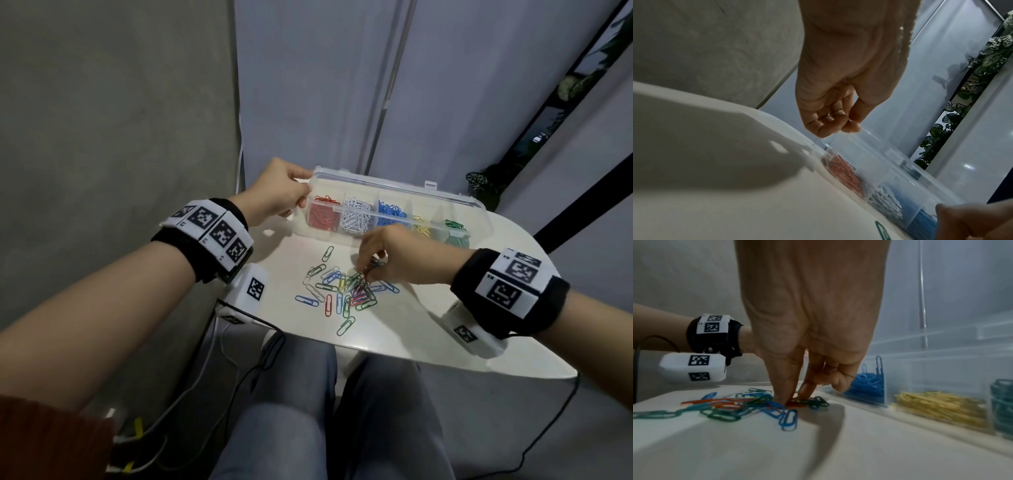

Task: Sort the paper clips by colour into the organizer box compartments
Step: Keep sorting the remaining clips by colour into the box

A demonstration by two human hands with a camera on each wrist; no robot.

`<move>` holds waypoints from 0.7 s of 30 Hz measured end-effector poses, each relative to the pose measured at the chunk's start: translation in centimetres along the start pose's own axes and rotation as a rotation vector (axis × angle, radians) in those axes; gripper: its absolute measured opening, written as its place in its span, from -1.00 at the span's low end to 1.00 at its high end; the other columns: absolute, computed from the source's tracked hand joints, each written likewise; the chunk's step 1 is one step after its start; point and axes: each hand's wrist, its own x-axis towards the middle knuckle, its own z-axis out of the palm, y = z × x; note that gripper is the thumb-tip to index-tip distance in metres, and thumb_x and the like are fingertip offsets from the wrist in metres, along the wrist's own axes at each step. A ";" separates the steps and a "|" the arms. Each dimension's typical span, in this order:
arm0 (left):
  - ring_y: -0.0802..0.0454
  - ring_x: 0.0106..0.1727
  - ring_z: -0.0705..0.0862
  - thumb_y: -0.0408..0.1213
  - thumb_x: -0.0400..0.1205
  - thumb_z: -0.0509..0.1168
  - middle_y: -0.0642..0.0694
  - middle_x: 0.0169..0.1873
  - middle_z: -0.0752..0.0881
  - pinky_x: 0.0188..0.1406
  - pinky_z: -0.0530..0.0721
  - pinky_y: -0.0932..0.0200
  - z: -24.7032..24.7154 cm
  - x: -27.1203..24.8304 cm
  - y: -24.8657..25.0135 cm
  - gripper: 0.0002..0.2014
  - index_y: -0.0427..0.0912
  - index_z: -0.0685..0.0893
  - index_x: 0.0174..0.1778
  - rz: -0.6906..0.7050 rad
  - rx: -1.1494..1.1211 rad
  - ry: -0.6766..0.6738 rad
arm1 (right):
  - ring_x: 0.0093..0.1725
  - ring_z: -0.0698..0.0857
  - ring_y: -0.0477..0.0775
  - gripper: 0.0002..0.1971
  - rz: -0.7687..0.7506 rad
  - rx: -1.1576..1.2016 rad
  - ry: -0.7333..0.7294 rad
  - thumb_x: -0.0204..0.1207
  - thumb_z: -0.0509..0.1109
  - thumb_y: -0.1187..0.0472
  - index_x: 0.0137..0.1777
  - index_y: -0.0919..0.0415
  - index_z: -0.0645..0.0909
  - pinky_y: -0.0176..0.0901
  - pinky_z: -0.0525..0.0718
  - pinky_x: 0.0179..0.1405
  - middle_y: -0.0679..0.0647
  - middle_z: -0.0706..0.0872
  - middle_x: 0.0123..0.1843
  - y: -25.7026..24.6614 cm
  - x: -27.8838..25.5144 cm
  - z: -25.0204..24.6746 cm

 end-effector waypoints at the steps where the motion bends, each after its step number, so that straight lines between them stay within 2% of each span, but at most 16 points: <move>1: 0.10 -0.58 0.34 -0.45 0.69 0.23 -0.11 -0.53 0.54 -0.56 0.34 0.25 0.0 0.0 0.0 -0.63 -0.25 0.57 0.44 0.004 0.000 -0.002 | -0.23 0.61 -0.21 -0.86 0.018 0.004 0.010 0.39 0.60 0.27 -0.07 0.11 0.81 -0.27 0.58 -0.19 -0.08 0.72 -0.12 0.2 0.0 0.1; 3: 0.08 -0.56 0.35 -0.45 0.69 0.22 -0.12 -0.52 0.54 -0.54 0.35 0.24 -0.1 0.0 0.1 -0.65 -0.23 0.60 0.41 0.010 0.000 0.000 | -0.31 0.60 -0.26 -0.93 0.045 0.002 0.020 0.41 0.56 0.30 -0.14 0.14 0.81 -0.45 0.46 -0.32 -0.08 0.73 -0.20 0.3 0.0 0.2; 6: 0.09 -0.58 0.34 -0.45 0.69 0.23 -0.13 -0.52 0.54 -0.53 0.35 0.23 -0.1 0.1 0.0 -0.65 -0.23 0.60 0.40 0.009 -0.009 0.004 | -0.31 0.59 -0.24 -0.92 0.051 -0.022 -0.002 0.47 0.47 0.34 -0.17 0.18 0.77 -0.49 0.44 -0.37 -0.03 0.74 -0.19 0.2 0.0 0.2; 7: 0.11 -0.61 0.34 -0.45 0.68 0.24 -0.13 -0.53 0.54 -0.53 0.35 0.23 0.0 0.1 -0.1 -0.64 -0.24 0.59 0.41 0.005 -0.015 0.005 | -0.29 0.59 -0.21 -0.90 0.045 -0.034 -0.010 0.47 0.43 0.37 -0.18 0.19 0.75 -0.47 0.47 -0.33 -0.01 0.73 -0.18 0.3 0.0 0.3; 10: 0.16 -0.67 0.33 -0.45 0.68 0.24 -0.13 -0.53 0.54 -0.54 0.34 0.22 0.0 0.2 -0.1 -0.64 -0.26 0.58 0.42 0.003 -0.021 0.004 | -0.12 0.54 -0.02 -0.84 0.010 -0.105 -0.024 0.46 0.32 0.41 -0.26 0.18 0.64 -0.13 0.59 -0.10 0.03 0.66 -0.17 0.5 -0.2 0.6; 13: 0.16 -0.66 0.34 -0.45 0.68 0.24 -0.12 -0.54 0.54 -0.56 0.34 0.24 0.0 0.2 -0.1 -0.64 -0.26 0.58 0.42 0.006 -0.016 0.009 | -0.06 0.47 -0.01 -0.83 -0.008 -0.183 -0.008 0.54 0.32 0.34 -0.28 0.14 0.56 -0.02 0.59 -0.01 -0.01 0.58 -0.17 0.3 -0.6 1.0; 15: 0.16 -0.66 0.34 -0.44 0.69 0.25 -0.11 -0.54 0.54 -0.57 0.35 0.25 0.0 0.2 -0.1 -0.64 -0.26 0.58 0.43 0.008 -0.009 0.008 | -0.07 0.51 -0.01 -0.87 -0.007 -0.194 0.010 0.54 0.36 0.31 -0.24 0.15 0.60 -0.07 0.61 -0.02 0.00 0.59 -0.13 -0.1 -0.9 0.9; 16: 0.16 -0.66 0.34 -0.44 0.69 0.25 -0.11 -0.54 0.54 -0.58 0.35 0.25 0.0 0.2 -0.1 -0.64 -0.25 0.58 0.43 0.009 -0.007 0.006 | -0.11 0.55 -0.04 -0.89 0.001 -0.171 0.018 0.53 0.38 0.32 -0.23 0.17 0.62 -0.16 0.61 -0.07 0.01 0.61 -0.13 -0.2 -1.1 0.8; 18: 0.16 -0.65 0.34 -0.43 0.69 0.25 -0.11 -0.54 0.55 -0.57 0.36 0.24 0.0 0.2 -0.1 -0.63 -0.26 0.57 0.44 0.011 -0.006 0.007 | -0.28 0.57 -0.19 -0.87 0.018 -0.057 0.034 0.49 0.44 0.34 -0.25 0.15 0.65 -0.38 0.53 -0.27 -0.06 0.65 -0.22 -0.5 -1.4 0.3; 20: 0.14 -0.62 0.35 -0.44 0.69 0.25 -0.11 -0.53 0.55 -0.56 0.36 0.22 0.0 0.2 -0.1 -0.63 -0.26 0.57 0.44 0.010 -0.007 0.011 | -0.41 0.51 -0.21 -0.84 0.035 0.116 0.070 0.47 0.50 0.35 -0.28 0.12 0.66 -0.42 0.44 -0.38 -0.11 0.64 -0.34 -0.9 -1.4 -0.7; 21: 0.12 -0.59 0.35 -0.44 0.69 0.24 -0.12 -0.52 0.55 -0.55 0.35 0.21 0.0 0.2 -0.1 -0.63 -0.26 0.56 0.45 0.009 -0.008 0.011 | -0.44 0.48 -0.21 -0.86 0.042 0.209 0.106 0.46 0.53 0.35 -0.27 0.14 0.68 -0.39 0.44 -0.38 -0.07 0.63 -0.38 -1.2 -1.3 -1.3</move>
